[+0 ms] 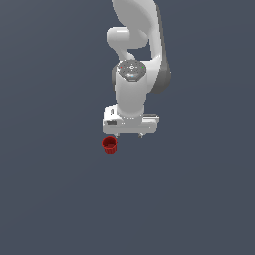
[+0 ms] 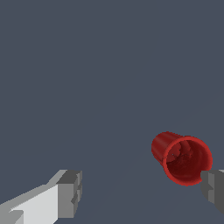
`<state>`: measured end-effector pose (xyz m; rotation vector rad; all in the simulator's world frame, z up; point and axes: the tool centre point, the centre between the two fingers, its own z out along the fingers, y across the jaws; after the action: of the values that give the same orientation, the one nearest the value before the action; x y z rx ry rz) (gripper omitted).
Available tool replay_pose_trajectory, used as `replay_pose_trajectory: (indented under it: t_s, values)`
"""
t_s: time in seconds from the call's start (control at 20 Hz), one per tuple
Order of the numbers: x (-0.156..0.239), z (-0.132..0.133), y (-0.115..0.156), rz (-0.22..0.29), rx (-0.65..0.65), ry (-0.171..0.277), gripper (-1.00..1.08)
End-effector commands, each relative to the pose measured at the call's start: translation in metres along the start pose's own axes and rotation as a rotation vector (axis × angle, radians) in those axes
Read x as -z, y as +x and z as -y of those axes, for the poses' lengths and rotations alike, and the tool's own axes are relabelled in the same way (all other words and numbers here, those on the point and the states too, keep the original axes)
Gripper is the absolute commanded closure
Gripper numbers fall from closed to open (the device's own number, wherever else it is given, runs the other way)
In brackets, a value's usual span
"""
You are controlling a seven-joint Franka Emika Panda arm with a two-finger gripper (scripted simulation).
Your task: Pick up the object and move it to a goal position.
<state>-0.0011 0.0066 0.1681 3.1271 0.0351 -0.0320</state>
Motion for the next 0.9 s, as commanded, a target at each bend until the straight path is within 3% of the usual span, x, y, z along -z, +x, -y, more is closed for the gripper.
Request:
replay_pose_trajectory:
  t_s: [0.0, 0.4, 0.85]
  values:
    - [0.0, 0.0, 0.0, 0.0, 0.0, 0.0, -0.92]
    - [0.022, 0.007, 0.012, -0.052, 0.005, 0.026, -0.92]
    - [0.008, -0.009, 0.008, -0.048, -0.014, 0.025, -0.92]
